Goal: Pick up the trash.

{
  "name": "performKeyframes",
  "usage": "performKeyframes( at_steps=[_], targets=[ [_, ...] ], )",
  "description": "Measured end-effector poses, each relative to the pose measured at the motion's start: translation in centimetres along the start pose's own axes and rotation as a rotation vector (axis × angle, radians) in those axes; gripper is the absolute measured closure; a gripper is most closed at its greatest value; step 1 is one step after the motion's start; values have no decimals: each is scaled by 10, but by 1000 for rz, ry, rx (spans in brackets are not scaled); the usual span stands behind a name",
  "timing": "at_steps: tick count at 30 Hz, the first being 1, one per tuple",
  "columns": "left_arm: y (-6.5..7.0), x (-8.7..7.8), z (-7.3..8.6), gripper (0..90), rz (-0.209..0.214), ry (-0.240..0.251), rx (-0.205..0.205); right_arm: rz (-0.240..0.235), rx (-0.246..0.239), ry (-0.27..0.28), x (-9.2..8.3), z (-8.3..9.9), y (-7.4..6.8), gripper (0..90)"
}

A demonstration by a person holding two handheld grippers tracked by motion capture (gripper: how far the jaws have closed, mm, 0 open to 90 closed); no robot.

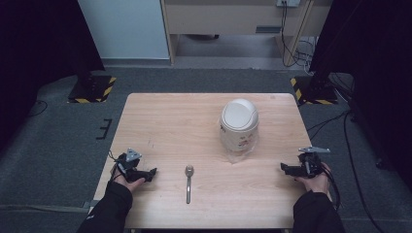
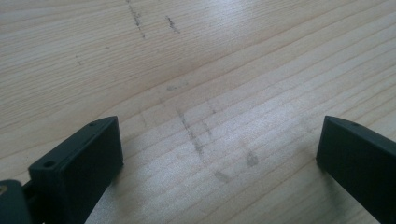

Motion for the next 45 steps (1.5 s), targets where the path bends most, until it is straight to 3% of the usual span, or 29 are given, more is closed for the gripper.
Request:
performKeyframes(
  at_steps=[4, 5, 6, 8, 12, 16, 19, 26, 31, 37, 45],
  targets=[
    [0, 0, 0, 0, -1, 0, 0, -30, 36, 52, -8, -5, 0, 70],
    [0, 0, 0, 0, -1, 0, 0, -62, 74, 69, -11, -7, -1, 71],
    [0, 0, 0, 0, -1, 0, 0, -124, 141, 113, -18, -11, -4, 70],
    [0, 0, 0, 0, -1, -1, 1, -139, 149, 136, -21, -13, -6, 74],
    [0, 0, 0, 0, -1, -1, 0, -128, 113, 205, -32, -19, -14, 68],
    [1, 0, 0, 0, -1, 0, -2, -90, 60, 222, -38, -24, -21, 59],
    [1, 0, 0, 0, -1, 0, -2, -55, 13, 271, -45, -30, -26, 55],
    [1, 0, 0, 0, -1, 0, -3, -39, -5, 348, -57, -39, -33, 43],
    [1, 0, 0, 0, -3, 0, -4, -31, -8, 441, -71, -52, -38, 40],
    [2, 0, 0, 0, -9, -1, -7, -38, -5, 487, -79, -63, -45, 41],
    [2, 0, 0, 0, -12, -1, -9, -46, -16, 508, -79, -81, -57, 38]
  ],
)
Point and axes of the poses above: each handheld gripper's, and its own axes: x roughly forward along the jaws, z roughly out of its underside, y roughly to its right, the point moved 1 cm from there along x, roughly forward along the jaws, and after that the axes turned 2 degrees about x, right-handed, at the moved point
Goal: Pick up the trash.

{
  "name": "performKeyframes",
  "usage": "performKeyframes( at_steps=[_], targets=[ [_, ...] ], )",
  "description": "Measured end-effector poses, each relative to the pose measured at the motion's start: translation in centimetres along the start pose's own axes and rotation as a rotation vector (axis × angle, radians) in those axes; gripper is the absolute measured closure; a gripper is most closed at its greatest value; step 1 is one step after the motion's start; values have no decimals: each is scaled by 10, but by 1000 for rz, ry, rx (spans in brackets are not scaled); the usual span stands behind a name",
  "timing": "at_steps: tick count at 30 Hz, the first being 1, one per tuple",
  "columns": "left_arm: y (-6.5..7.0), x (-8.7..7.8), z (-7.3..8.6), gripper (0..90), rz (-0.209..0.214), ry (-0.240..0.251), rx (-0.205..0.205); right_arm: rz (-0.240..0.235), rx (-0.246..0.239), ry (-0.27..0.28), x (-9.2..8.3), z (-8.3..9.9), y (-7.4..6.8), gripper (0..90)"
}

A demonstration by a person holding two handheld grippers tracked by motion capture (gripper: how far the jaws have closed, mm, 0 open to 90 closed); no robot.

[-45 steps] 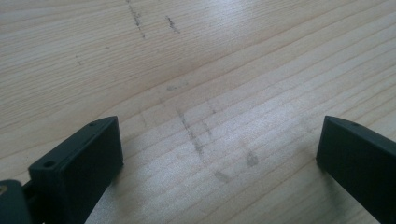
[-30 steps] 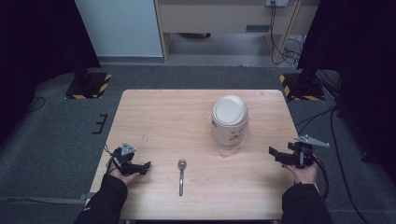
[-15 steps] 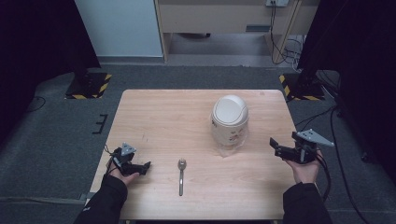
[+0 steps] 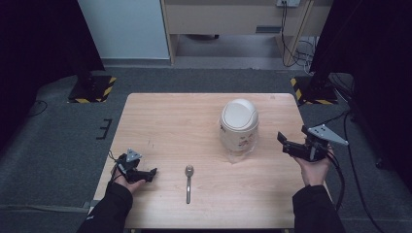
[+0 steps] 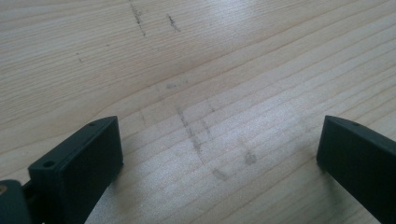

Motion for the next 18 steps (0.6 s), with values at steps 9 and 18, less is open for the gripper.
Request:
performKeyframes(
  at_steps=[9, 18],
  targets=[
    [0, 0, 0, 0, -1, 0, -2, -16, -21, 26, 21, -24, -20, 38],
    [0, 0, 0, 0, -1, 0, -2, -34, -31, 30, 51, -38, -39, 39]
  ],
)
Point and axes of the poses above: each handheld gripper's, and its own axes: x roughly forward along the jaws, z roughly out of its underside, y roughly to its right, the point moved 1 cm from there along x, roughly forward along the jaws, and after that the axes turned 2 degrees about x, right-handed, at the moved point
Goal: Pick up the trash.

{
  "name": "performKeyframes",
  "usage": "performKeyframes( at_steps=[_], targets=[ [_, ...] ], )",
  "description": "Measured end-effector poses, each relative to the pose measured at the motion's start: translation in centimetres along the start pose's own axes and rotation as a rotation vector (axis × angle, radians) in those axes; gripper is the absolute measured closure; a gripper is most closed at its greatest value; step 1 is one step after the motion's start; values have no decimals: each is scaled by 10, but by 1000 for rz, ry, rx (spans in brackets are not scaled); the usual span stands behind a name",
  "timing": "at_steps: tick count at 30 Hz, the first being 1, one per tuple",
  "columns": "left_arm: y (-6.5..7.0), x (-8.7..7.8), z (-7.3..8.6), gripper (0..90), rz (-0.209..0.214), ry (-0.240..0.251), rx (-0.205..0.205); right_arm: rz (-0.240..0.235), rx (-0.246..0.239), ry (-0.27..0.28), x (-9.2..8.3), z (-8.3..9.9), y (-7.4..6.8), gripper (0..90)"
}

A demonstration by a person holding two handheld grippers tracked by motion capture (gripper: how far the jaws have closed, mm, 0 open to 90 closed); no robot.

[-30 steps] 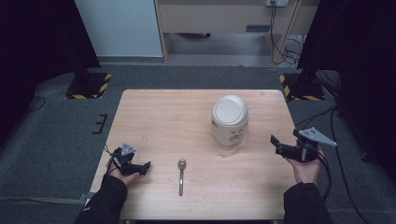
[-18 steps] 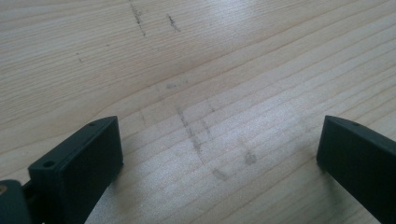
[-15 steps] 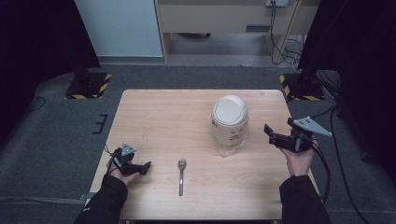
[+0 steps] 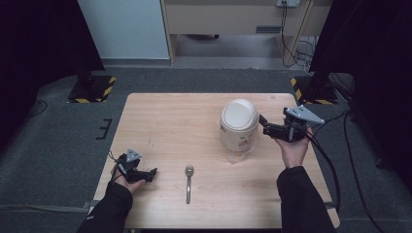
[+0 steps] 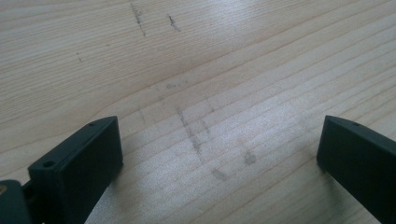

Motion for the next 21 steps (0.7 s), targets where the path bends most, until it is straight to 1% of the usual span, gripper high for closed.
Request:
performKeyframes(
  at_steps=[4, 8, 10, 11, 12, 14, 17, 18, 19, 20, 21],
  targets=[
    [0, 0, 0, 0, 0, -1, 0, -3, -2, 1, 9, -2, -5, 38],
    [0, 0, 0, 0, 0, 0, 0, 5, -9, -12, 23, -1, -10, 40],
    [0, 0, 0, 0, 0, 0, 0, 13, -5, -26, 30, 1, -14, 41],
    [0, 0, 0, 0, 0, 0, 0, 14, -2, -34, 36, 4, -18, 39],
    [0, 0, 0, 0, 0, 0, 0, 14, -2, -34, 36, 4, -18, 39],
    [0, 0, 0, 0, 0, -1, 0, 13, 11, -31, 42, 7, -22, 37],
    [0, 0, 0, 0, 0, 0, 0, 31, 12, -46, 50, 12, -26, 30],
    [0, 0, 0, 0, 0, 0, 0, 49, 3, -53, 54, 15, -28, 30],
    [0, 0, 0, 0, 0, 0, 0, 49, 3, -53, 54, 15, -28, 30],
    [0, 0, 0, 0, 0, -1, 0, 67, -10, -63, 58, 18, -29, 28],
    [0, 0, 0, 0, 0, -1, 0, 67, -10, -63, 58, 18, -29, 28]
  ],
)
Point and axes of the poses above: each handheld gripper's, and its own axes: x roughly forward along the jaws, z roughly out of its underside, y roughly to its right, the point moved 1 cm from there along x, roughly forward along the jaws, and after that the axes turned 2 degrees about x, right-handed, at the moved point
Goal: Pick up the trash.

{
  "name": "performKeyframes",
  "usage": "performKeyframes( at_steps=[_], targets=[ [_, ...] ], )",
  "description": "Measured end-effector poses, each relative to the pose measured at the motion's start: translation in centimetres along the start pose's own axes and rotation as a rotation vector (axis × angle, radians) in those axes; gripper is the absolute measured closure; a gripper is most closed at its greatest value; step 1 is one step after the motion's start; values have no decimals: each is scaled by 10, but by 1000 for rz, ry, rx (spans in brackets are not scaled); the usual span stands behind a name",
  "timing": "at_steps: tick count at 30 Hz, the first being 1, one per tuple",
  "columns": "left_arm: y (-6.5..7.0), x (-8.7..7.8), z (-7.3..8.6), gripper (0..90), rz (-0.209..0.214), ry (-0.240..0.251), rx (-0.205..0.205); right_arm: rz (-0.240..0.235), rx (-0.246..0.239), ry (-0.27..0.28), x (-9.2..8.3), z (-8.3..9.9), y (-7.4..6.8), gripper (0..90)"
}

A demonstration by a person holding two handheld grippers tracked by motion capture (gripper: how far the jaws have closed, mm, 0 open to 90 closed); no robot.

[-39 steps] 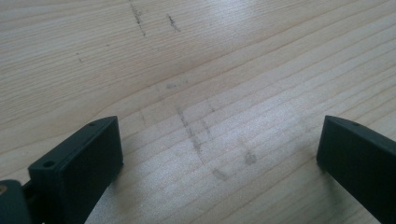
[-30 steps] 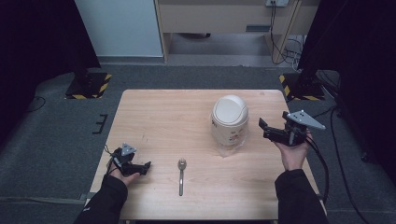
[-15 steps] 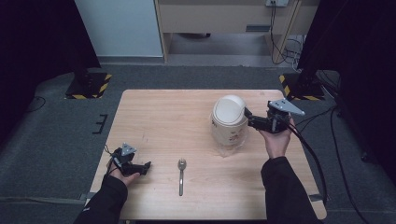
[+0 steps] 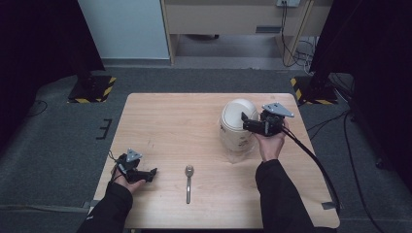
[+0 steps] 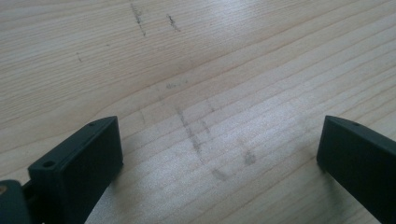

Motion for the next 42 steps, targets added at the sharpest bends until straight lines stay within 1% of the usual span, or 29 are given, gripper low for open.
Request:
performKeyframes(
  at_steps=[1, 2, 5, 7, 10, 13, 14, 16, 18, 20, 22, 24, 25, 26, 27, 28, 30, 31, 32, 34, 39, 42],
  targets=[
    [0, 0, 0, 0, 0, 1, 0, 4, 2, 1, 2, 1, 0, 17],
    [0, 0, 0, 0, 0, 0, 0, 5, 17, 8, 4, 3, -1, 19],
    [0, 0, 0, 0, 0, 1, 0, 5, 19, 8, 6, 4, -2, 18],
    [0, 0, 0, 0, 0, 0, 0, 8, 18, -3, 7, 7, -4, 22],
    [0, 0, 0, 0, 0, 0, 0, 16, 0, -33, 10, 13, -5, 25],
    [0, 0, 0, 0, 0, 0, 0, 14, 18, -59, 14, 23, -3, 26],
    [0, 0, 0, 0, 0, 0, 0, 14, 18, -59, 14, 23, -3, 26],
    [0, 0, 0, 0, 0, 0, 0, 5, 39, -55, 15, 25, -1, 31],
    [0, 0, 0, 0, 0, 0, 0, 2, 41, -52, 15, 25, -1, 41],
    [0, 0, 0, 0, 0, 0, 0, 0, 31, -42, 15, 24, -1, 72],
    [0, 0, 0, 0, 0, 1, 0, -1, 28, -39, 14, 24, 0, 79],
    [0, 0, 0, 0, 0, 0, 0, -2, 21, -24, 14, 23, 0, 96],
    [0, 0, 0, 0, 0, 0, 0, -8, 17, -14, 13, 22, 1, 104],
    [0, 0, 0, 0, 0, 1, 0, -25, 17, 6, 12, 19, 2, 123],
    [0, 0, 0, 0, 0, 1, 0, -25, 17, 6, 12, 19, 2, 123],
    [0, 0, 0, 0, 0, 1, 0, -42, 23, 20, 11, 16, 4, 149],
    [0, 0, 0, 0, 0, 1, 0, -51, 24, 26, 11, 15, 5, 159],
    [0, 0, 0, 0, 0, 0, 0, -73, 18, 32, 12, 13, 6, 204],
    [0, 0, 0, 0, 0, 0, 0, -73, 18, 32, 12, 13, 6, 204],
    [0, 0, 0, 0, 0, 1, 0, -86, 6, 41, 12, 13, 6, 225],
    [0, 0, 0, 0, 0, 0, 0, -95, -36, 64, 9, 11, 6, 265],
    [0, 0, 0, 0, 0, 1, 0, -109, -43, 77, 8, 8, 7, 283]
  ],
)
Point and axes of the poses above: each handheld gripper's, and its own axes: x roughly forward along the jaws, z roughly out of its underside, y roughly to its right, the point moved 1 cm from there along x, roughly forward along the jaws, and after that the axes turned 2 degrees about x, right-handed, at the moved point
